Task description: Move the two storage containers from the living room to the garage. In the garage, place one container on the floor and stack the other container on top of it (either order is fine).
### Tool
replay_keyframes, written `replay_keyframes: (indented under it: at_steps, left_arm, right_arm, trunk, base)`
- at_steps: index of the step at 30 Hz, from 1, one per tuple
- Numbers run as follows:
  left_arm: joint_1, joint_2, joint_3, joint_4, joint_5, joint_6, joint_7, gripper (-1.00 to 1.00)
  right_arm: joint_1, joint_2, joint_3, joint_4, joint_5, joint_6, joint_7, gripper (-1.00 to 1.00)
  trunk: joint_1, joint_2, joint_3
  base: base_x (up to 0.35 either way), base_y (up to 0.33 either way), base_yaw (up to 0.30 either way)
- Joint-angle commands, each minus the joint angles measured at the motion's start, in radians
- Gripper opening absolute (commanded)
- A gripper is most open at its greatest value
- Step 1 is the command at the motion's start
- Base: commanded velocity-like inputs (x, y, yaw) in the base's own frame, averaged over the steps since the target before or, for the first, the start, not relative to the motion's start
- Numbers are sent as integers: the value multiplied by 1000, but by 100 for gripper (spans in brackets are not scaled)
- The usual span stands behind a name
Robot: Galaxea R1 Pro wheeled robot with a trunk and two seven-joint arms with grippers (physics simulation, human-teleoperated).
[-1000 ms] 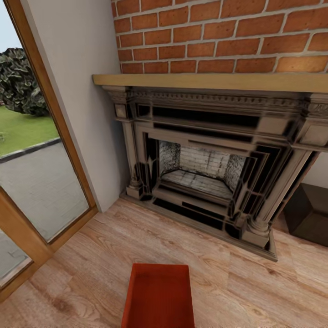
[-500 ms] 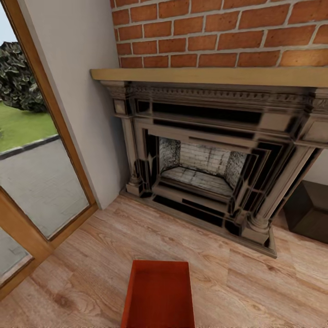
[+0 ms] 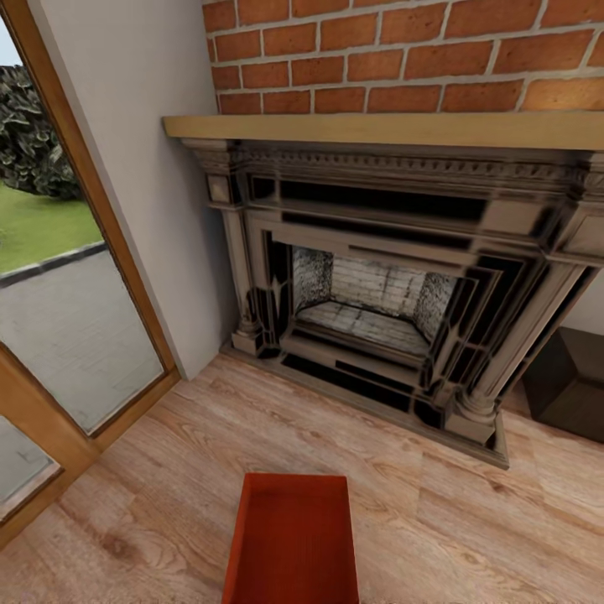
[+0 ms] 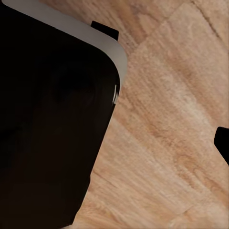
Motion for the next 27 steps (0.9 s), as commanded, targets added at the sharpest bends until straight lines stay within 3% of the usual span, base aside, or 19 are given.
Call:
replay_keyframes:
  at_steps: [1,27]
  left_arm:
    - [0,-1,3,-1,2,-2,1,100]
    - [0,-1,3,-1,2,-2,1,100]
  right_arm:
    - [-1,0,8,3,-7,-6,-1,100]
    - [-1,0,8,3,-7,-6,-1,100]
  trunk:
    - [0,0,-2]
    - [0,0,-44]
  base:
    - [0,0,0]
    - [0,0,0]
